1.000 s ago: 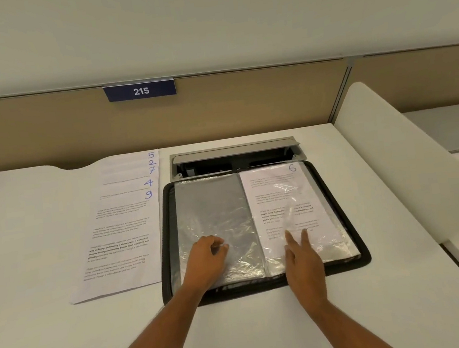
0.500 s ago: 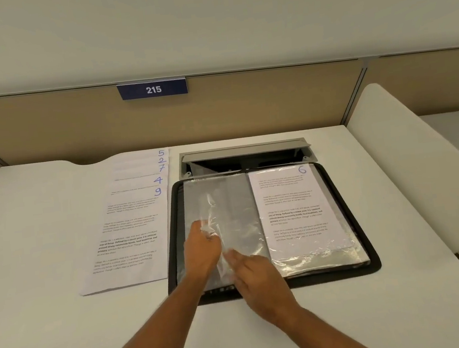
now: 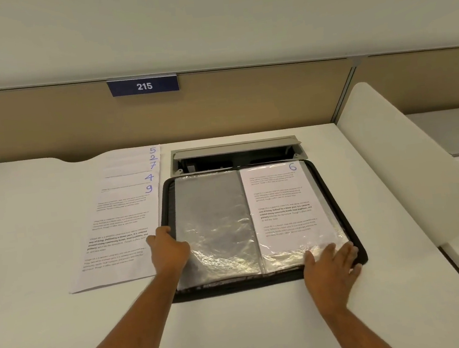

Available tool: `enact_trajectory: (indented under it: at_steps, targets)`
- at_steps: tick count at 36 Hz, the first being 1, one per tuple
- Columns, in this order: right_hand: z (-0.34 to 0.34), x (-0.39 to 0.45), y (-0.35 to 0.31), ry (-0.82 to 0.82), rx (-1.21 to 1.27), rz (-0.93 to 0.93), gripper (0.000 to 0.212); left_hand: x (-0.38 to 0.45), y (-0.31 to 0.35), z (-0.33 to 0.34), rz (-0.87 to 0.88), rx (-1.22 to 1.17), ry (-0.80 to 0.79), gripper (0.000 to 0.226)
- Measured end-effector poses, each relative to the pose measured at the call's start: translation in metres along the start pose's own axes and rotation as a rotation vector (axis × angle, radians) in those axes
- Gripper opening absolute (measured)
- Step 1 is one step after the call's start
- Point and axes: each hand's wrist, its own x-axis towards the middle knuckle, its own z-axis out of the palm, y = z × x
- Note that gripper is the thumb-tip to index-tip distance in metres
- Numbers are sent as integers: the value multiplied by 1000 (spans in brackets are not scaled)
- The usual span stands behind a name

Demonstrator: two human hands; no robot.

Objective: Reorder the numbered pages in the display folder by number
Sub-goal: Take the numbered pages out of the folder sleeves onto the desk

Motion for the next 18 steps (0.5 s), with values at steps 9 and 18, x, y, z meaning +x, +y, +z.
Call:
enact_trajectory:
  at_steps: [9, 18]
  targets:
    - [-3, 7, -3, -38, 289, -234, 47, -18, 32, 16, 298, -48, -60, 36]
    - [-46, 24, -4, -112, 933, 158, 52, -70, 46, 79, 561, 104, -340, 16]
